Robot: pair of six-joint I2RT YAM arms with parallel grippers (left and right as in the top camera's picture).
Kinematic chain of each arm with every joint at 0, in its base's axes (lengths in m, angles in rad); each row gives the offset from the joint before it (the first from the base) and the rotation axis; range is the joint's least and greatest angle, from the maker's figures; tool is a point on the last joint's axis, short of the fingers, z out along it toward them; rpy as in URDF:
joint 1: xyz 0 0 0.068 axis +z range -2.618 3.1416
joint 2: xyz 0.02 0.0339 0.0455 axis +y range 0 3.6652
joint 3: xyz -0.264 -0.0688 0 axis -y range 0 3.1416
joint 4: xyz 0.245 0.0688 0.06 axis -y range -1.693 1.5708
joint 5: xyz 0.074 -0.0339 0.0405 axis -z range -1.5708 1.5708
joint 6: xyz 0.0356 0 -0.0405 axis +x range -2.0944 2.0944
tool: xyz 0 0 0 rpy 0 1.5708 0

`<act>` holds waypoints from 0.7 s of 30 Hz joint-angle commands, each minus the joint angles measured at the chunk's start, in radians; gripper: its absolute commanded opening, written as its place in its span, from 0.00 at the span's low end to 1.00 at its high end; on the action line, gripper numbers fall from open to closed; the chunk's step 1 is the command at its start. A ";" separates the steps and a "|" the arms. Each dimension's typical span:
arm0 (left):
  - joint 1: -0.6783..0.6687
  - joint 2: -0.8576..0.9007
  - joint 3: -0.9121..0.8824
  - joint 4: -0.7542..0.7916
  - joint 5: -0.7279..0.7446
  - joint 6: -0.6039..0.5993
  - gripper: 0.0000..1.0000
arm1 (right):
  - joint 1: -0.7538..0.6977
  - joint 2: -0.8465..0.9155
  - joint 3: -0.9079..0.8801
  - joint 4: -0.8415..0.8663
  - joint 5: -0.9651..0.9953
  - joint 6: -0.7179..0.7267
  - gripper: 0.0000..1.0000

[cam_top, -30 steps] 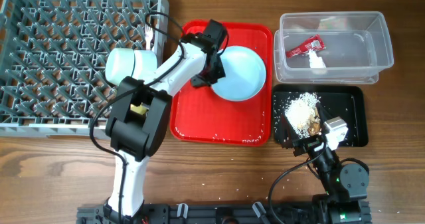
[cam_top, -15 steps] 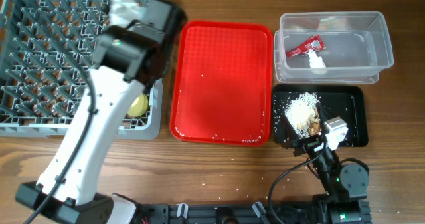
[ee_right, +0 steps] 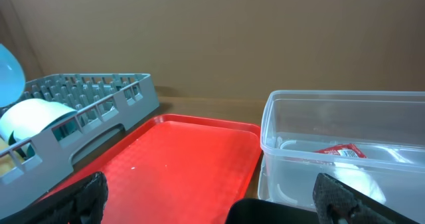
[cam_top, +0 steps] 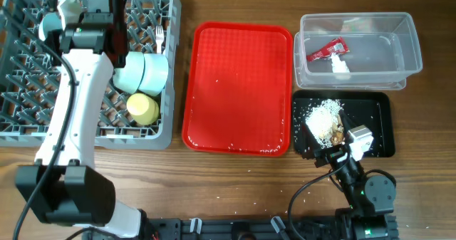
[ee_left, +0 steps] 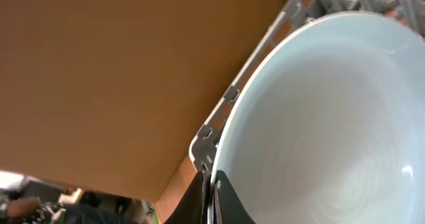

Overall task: Sort waste into correct bins and load items into the dishwasher rack
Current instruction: 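Carry the white plate into the rack and stand it upright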

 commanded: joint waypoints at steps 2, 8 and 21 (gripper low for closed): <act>0.005 0.044 -0.003 0.104 0.056 0.337 0.04 | -0.002 -0.007 -0.003 0.004 0.003 -0.006 1.00; 0.035 0.044 -0.003 0.097 0.185 0.419 0.04 | -0.002 -0.007 -0.003 0.004 0.003 -0.006 1.00; 0.136 0.041 -0.003 0.179 0.349 0.636 0.04 | -0.002 -0.007 -0.003 0.004 0.003 -0.007 1.00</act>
